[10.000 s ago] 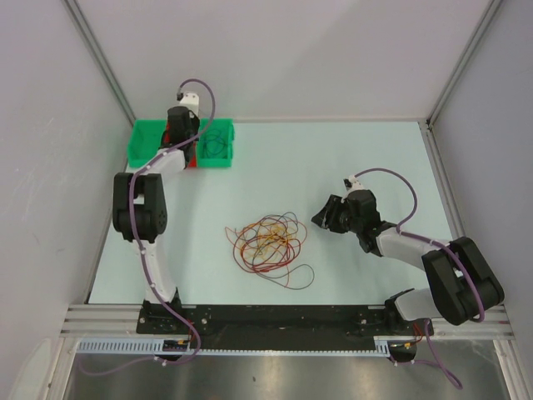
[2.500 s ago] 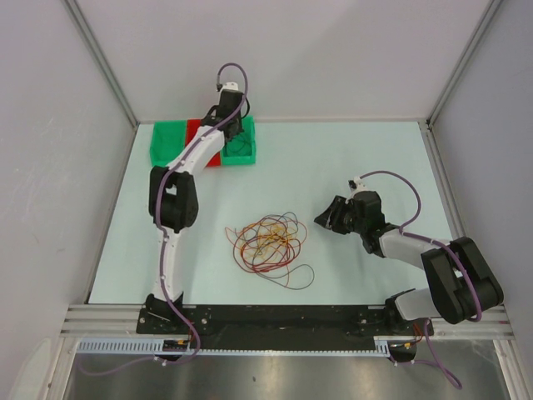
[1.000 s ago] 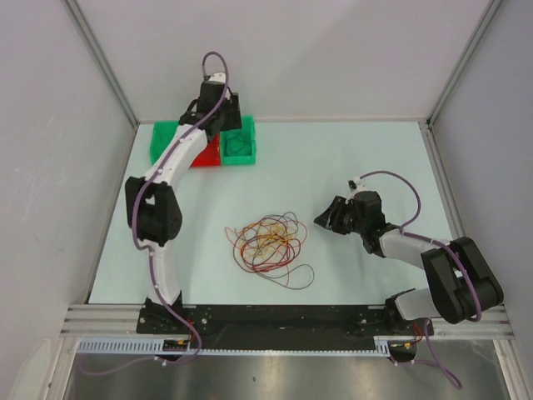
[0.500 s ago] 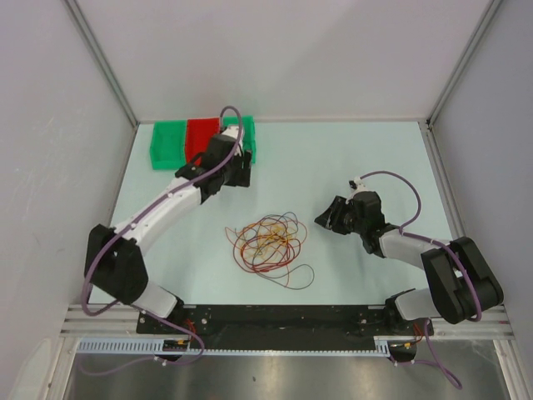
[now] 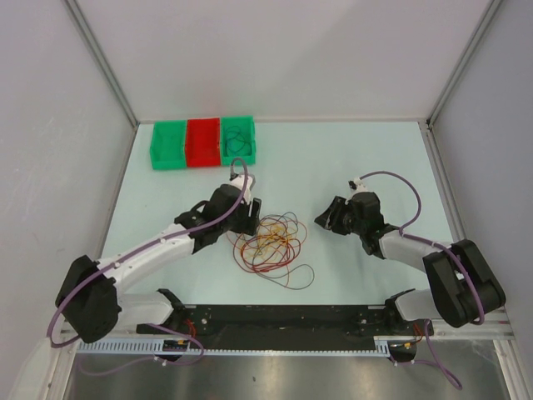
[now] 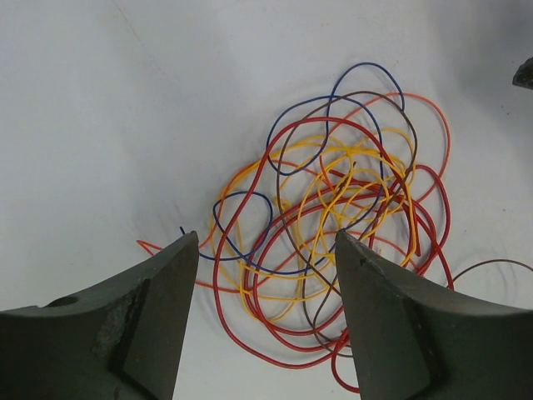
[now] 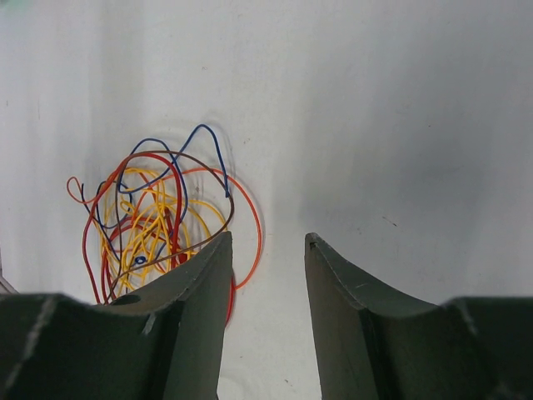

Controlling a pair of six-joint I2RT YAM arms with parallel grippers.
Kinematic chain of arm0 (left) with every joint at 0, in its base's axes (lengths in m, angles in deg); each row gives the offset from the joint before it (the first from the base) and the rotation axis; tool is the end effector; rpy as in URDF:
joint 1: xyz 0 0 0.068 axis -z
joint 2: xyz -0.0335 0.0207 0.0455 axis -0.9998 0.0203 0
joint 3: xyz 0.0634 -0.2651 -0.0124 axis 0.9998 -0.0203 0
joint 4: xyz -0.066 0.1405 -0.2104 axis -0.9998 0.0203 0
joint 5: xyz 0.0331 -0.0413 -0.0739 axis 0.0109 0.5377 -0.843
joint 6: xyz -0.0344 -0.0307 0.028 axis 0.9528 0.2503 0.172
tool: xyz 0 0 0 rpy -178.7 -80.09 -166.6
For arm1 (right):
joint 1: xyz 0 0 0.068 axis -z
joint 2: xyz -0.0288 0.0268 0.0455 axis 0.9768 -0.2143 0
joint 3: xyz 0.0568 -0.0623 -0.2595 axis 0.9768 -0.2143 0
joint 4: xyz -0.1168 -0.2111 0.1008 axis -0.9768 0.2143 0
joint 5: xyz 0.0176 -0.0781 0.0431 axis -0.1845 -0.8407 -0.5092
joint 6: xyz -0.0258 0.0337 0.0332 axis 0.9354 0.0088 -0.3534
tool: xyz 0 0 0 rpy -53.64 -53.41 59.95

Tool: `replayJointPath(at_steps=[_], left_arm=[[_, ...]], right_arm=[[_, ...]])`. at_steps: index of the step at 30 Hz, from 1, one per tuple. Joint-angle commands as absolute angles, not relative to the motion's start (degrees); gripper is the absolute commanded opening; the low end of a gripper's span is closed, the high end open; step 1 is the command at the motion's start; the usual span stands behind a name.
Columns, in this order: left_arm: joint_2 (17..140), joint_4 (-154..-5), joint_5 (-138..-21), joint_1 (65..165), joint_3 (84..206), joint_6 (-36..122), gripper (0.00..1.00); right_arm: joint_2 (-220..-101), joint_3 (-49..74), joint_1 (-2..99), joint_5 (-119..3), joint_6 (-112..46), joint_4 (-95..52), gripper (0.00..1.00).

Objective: Untangle the cables
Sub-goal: Untie the cable.

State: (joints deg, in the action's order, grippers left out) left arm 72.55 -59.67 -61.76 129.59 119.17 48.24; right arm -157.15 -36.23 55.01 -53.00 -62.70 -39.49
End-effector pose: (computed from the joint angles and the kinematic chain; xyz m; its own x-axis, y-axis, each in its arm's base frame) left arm 0.2006 -0.1650 0.2461 -0.6364 0.1709 -0.7522 0.3804 0.9178 -0.1134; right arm 0.2339 0.1059 0.1603 -0.7318 0.3243 -0.5995 -0.1366 0.7919 0.5952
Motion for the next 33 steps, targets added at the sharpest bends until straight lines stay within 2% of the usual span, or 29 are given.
replayJointPath(at_steps=[1,12,20,33], left_arm=[[73.1,-67.7,-65.0,129.9,117.1,49.6,0.70],[81.1,-69.3,-61.2,130.1,116.6,50.1,0.63],[81.7,-71.6,-59.6,130.0,112.9,51.6,0.59],[86.8,-72.1,-56.7,130.1,112.9,51.9,0.45]], right_arm=[[-155.9,-36.1,54.8,-54.0,-63.1,-40.2,0.46],[-156.6,-36.1,54.9,-53.5,-63.5,-40.7,0.46],[-157.7,-35.6,55.3,-52.4,-63.3,-40.9,0.46],[-157.9,-35.5,55.4,-52.1,-63.3,-40.7,0.46]])
